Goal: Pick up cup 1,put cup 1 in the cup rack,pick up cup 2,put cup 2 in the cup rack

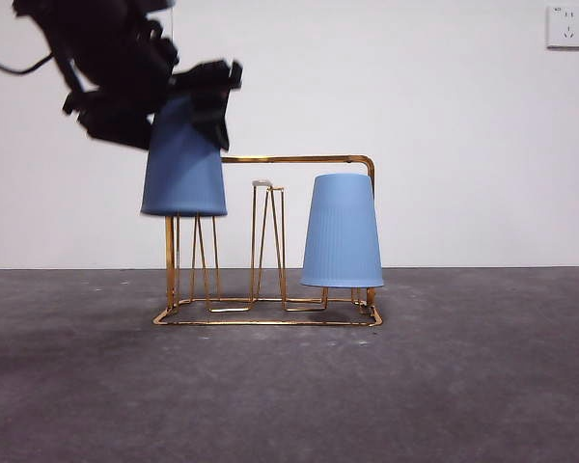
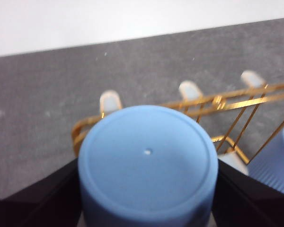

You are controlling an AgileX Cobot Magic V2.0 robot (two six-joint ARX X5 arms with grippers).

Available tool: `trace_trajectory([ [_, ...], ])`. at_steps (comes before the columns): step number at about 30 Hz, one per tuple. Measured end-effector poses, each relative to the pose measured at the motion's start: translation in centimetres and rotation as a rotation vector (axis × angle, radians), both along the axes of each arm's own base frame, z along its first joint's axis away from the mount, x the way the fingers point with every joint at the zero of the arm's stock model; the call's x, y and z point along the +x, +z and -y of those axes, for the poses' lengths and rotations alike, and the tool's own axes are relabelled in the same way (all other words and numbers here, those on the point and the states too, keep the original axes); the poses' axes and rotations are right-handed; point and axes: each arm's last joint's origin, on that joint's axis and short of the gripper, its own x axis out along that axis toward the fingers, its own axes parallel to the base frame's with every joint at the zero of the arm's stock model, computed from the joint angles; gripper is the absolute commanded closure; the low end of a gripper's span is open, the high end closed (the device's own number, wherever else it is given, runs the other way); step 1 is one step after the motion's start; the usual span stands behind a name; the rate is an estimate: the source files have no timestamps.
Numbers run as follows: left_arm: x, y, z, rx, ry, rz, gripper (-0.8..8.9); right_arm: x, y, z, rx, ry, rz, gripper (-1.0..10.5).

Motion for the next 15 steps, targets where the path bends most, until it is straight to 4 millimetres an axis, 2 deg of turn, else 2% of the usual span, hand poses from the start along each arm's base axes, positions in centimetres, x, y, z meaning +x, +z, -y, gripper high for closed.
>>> trace_trajectory([
  [4,-0.3,-1.4,-0.4,-0.001,0.008,-0.026,8.22,0.0,-0.1,0.0,-0.006,0.001,-0.001,7.6],
  [11,-0.2,-1.2,-0.3,-0.021,0.008,0.007,8.22,0.0,-0.1,0.0,-0.012,0.001,-0.003,7.6],
  [15,0.2,-2.0,-0.2,-0.011,0.007,-0.014,8.22,0.0,-0.3,0.0,-0.025,0.001,-0.017,7.6],
])
